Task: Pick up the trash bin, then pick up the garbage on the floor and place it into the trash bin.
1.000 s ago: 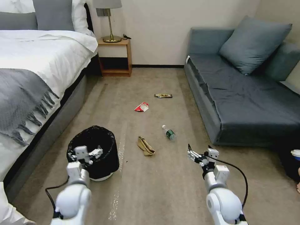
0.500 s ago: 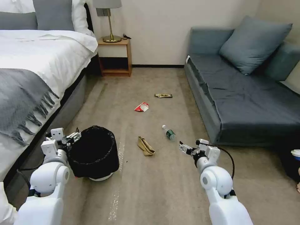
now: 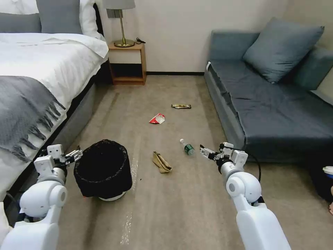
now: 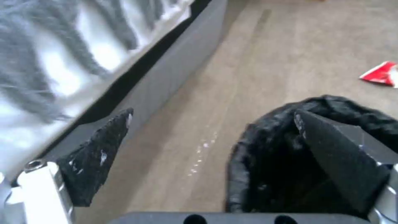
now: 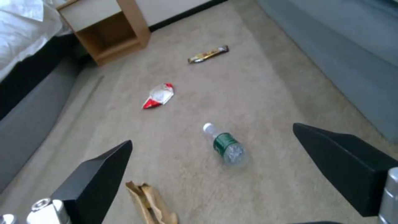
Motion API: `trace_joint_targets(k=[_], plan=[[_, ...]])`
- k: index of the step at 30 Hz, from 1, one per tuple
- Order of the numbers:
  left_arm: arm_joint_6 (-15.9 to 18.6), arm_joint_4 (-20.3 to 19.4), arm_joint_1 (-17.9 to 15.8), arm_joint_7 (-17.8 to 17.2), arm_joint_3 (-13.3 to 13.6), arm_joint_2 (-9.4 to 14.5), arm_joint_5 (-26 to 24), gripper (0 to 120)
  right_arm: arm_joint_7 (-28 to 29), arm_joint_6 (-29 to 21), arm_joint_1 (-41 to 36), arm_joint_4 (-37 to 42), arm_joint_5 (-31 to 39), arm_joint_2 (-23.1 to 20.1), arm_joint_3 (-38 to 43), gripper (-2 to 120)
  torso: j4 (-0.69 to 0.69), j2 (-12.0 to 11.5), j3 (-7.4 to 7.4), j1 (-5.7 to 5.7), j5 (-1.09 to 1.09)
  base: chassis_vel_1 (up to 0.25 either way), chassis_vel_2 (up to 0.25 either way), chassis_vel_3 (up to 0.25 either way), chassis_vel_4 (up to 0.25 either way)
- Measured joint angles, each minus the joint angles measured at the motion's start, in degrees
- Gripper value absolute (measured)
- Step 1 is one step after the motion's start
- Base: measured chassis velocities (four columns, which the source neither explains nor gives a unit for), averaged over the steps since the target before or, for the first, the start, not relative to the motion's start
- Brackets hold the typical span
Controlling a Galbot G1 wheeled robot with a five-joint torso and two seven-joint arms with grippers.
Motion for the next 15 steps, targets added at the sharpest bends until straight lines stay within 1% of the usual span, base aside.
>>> trace_joint_targets(k=[1, 2, 3, 4, 5, 6, 8, 10, 11, 12, 15], plan=[[0.00, 0.00, 0.00, 0.00, 0.00, 0.00, 0.00, 97, 0.00, 0.00, 0.00, 0.00, 0.00, 0.00, 0.00, 100, 0.00, 0.00, 0.00, 0.00, 0.00, 0.000, 0.000, 0.000, 0.000], [0.36, 0.00, 0.29, -0.28, -1.01, 0.83, -1.06, 97, -0.20, 0.48, -0.17, 0.04, -0.06, 0.00, 0.02, 100, 0.01, 0.00, 0.00, 0.00, 0.02, 0.000, 0.000, 0.000, 0.000], [0.51, 0.00, 0.37, -0.41, -1.35, 1.11, -1.55, 97, -0.27, 0.63, -0.23, 0.05, -0.06, 0.00, 0.01, 100, 0.01, 0.00, 0.00, 0.00, 0.02, 0.000, 0.000, 0.000, 0.000], [1.02, -0.14, 0.56, -0.79, -2.14, 1.82, -3.14, 97, -0.44, 0.98, -0.36, 0.12, -0.12, 0.00, 0.02, 100, 0.01, 0.00, 0.00, 0.00, 0.01, 0.000, 0.000, 0.000, 0.000], [1.42, -0.29, 0.61, -1.07, -2.55, 2.23, -4.18, 97, -0.54, 1.14, -0.41, 0.22, -0.15, 0.01, 0.00, 100, 0.01, 0.00, 0.00, 0.00, 0.01, 0.000, 0.000, 0.000, 0.000], [1.42, -0.29, 0.61, -1.07, -2.55, 2.23, -4.18, 97, -0.54, 1.14, -0.41, 0.22, -0.15, 0.01, 0.00, 100, 0.01, 0.00, 0.00, 0.00, 0.01, 0.000, 0.000, 0.000, 0.000], [3.25, -0.58, 0.48, -2.46, -3.46, 3.44, -8.82, 96, -0.81, 1.54, -0.49, 0.52, -0.22, 0.01, -0.06, 100, 0.01, 0.00, 0.00, 0.00, 0.02, 0.000, 0.000, 0.000, 0.000], [4.62, -0.37, -0.23, -4.06, -3.64, 4.15, -13.12, 95, -1.39, 2.46, -0.50, 0.74, -0.28, -0.04, -0.11, 100, 0.01, 0.00, 0.00, 0.00, 0.01, 0.000, 0.000, 0.000, 0.000], [4.62, -0.37, -0.23, -4.06, -3.64, 4.15, -13.12, 95, -1.39, 2.46, -0.50, 0.74, -0.28, -0.04, -0.11, 100, 0.01, 0.00, 0.00, 0.00, 0.01, 0.000, 0.000, 0.000, 0.000], [4.87, 0.15, -0.80, -4.64, -3.63, 4.41, -14.65, 95, -2.03, 3.41, -0.53, 0.90, -0.42, -0.07, -0.12, 100, 0.01, 0.00, 0.00, 0.00, 0.02, 0.000, 0.000, 0.000, 0.000], [5.12, 2.53, -2.33, -5.74, -2.32, 4.87, -18.00, 94, -5.14, 7.40, -0.96, 1.50, -1.13, -0.25, -0.12, 100, 0.00, 0.00, 0.00, 0.00, 0.00, 0.000, 0.000, 0.000, 0.000]])
